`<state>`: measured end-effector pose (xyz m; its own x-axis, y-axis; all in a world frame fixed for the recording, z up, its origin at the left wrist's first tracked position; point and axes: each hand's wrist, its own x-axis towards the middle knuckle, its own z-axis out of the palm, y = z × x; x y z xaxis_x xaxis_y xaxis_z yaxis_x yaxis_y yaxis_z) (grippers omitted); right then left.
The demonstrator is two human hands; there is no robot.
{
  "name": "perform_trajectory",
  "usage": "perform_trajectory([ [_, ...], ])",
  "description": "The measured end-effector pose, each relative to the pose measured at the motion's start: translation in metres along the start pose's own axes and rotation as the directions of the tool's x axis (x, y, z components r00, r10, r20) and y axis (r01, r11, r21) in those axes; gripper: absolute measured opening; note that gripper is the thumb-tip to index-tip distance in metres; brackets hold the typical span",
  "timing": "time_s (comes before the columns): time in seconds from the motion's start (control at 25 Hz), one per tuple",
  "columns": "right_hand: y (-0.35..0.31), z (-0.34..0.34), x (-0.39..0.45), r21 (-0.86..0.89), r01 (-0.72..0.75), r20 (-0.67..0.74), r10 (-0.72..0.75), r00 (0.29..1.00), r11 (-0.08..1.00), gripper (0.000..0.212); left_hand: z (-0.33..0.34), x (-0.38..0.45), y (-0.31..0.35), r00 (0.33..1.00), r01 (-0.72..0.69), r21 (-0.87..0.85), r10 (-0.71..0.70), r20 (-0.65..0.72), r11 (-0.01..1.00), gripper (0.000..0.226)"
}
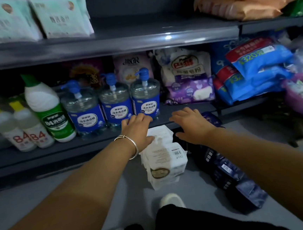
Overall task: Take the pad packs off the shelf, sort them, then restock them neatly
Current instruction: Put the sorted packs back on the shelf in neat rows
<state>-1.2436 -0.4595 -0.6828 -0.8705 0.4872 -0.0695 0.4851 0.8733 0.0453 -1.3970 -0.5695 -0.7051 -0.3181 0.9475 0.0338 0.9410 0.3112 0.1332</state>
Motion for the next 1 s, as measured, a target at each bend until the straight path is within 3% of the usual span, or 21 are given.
perform_trajectory([
  [0.12, 0.009, 0.024, 0.012, 0.052, 0.032, 0.068, -0.035, 0.997, 0.998, 0.059, 0.021, 0.015, 0.001, 0.998, 0.006, 0.027, -0.008, 0.066, 1.0, 0.057],
  [0.32, 0.025, 0.085, 0.016, 0.156, 0.108, 0.333, -0.155, 0.93, 0.982, 0.085, 0.069, 0.044, 0.008, 0.98, 0.032, 0.076, -0.046, 0.195, 0.997, 0.057],
  [0.52, 0.03, 0.115, 0.025, 0.168, 0.146, 0.323, -0.194, 0.926, 0.975, 0.107, 0.09, 0.062, 0.01, 0.97, 0.059, 0.072, -0.075, 0.233, 0.996, 0.058],
  [0.64, 0.024, 0.129, 0.026, 0.138, 0.161, 0.294, -0.196, 0.936, 0.977, 0.105, 0.095, 0.071, 0.009, 0.968, 0.094, 0.017, -0.096, 0.232, 0.995, 0.063],
  [0.8, 0.035, 0.123, 0.029, 0.287, 0.146, 0.285, -0.231, 0.93, 0.947, 0.094, 0.099, 0.075, 0.008, 0.952, 0.118, 0.015, -0.117, 0.282, 0.993, 0.076],
  [1.0, 0.079, 0.095, 0.038, 0.413, 0.141, 0.338, -0.296, 0.894, 0.9, 0.084, 0.098, 0.082, 0.006, 0.877, 0.248, 0.033, -0.239, 0.417, 0.968, 0.098],
])
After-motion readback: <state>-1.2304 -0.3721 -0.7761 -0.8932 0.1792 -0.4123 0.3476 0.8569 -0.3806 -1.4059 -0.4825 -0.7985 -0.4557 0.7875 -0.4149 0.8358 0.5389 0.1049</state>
